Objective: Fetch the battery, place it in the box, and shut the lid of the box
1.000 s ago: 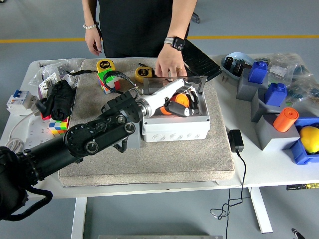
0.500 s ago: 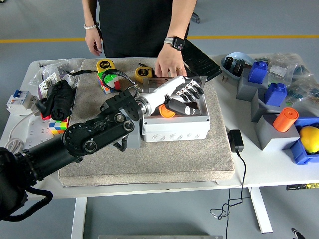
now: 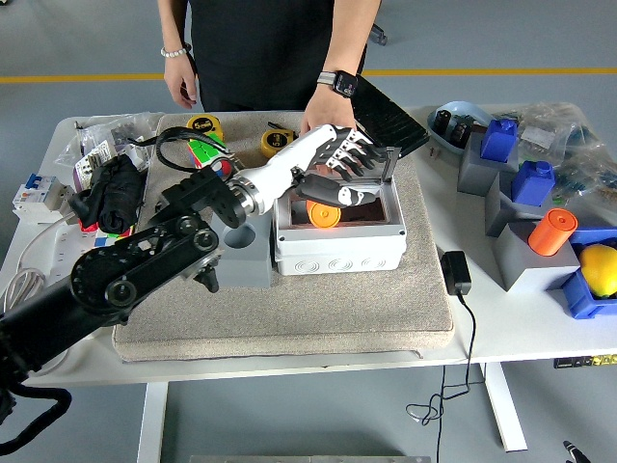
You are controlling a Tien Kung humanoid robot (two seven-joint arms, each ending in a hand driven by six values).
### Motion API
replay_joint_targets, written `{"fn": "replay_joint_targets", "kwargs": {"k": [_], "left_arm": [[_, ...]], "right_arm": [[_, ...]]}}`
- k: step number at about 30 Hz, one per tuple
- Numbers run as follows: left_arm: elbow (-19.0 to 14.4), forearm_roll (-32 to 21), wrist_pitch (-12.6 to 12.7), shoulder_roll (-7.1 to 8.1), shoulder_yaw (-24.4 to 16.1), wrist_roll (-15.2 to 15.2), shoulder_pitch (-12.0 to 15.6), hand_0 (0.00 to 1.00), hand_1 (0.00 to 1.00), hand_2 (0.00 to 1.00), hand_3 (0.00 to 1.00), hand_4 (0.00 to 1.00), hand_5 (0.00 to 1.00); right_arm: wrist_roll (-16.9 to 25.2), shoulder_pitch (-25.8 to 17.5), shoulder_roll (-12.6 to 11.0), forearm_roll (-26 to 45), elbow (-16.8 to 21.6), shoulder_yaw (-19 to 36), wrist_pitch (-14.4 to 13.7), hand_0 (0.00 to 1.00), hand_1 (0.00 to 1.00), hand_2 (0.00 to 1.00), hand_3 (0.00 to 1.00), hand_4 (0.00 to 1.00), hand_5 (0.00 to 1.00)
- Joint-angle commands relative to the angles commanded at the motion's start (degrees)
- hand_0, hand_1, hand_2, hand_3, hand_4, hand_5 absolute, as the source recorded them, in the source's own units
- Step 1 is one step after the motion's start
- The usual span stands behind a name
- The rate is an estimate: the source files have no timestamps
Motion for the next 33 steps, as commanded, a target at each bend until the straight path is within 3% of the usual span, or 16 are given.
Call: {"fn": "replay_joint_targets", "kwargs": {"k": [5, 9, 15, 21, 33], "left_arm": [[-4.0, -0.2, -0.3, 4.16, -2.5, 0.5, 3.9, 0.475, 0.528, 0.577, 0.573, 0.942, 0.064], [-5.9, -0.4, -0.4, 6.97, -2.0, 0.8, 6.5, 0.475, 0.528, 0.577, 0.573, 0.942, 0.064], [-7.0, -0.4, -0.7, 8.59, -0.1, 1.4, 8.1, 0.473, 0.529, 0.577, 0.574, 0.94, 0.059], [-6.7, -0.8, -0.6, 7.46, 1.5, 1.2, 7.0, 0.472, 0.53, 0.579, 0.574, 0.944, 0.056], [-1.7, -2.4, -0.3, 1.85, 5.3, 0.5, 2.8, 0.475, 0.532, 0.578, 0.573, 0.934, 0.094]], "right_arm": [[0.2, 0.0, 0.0, -0.4, 0.0, 0.6, 0.0, 0.658, 0.637, 0.642, 0.537, 0.883, 0.434], [0.3, 0.0, 0.0, -0.6, 0.1, 0.9, 0.0, 0.658, 0.637, 0.642, 0.537, 0.883, 0.434], [0.4, 0.0, 0.0, -0.8, 0.1, 1.1, 0.0, 0.658, 0.637, 0.641, 0.536, 0.882, 0.434], [0.4, 0.0, -0.1, -0.8, 0.2, 1.0, 0.0, 0.658, 0.636, 0.641, 0.535, 0.881, 0.433], [0.4, 0.2, -0.2, -0.5, 0.3, 0.0, -0.1, 0.657, 0.636, 0.64, 0.535, 0.882, 0.433]]}}
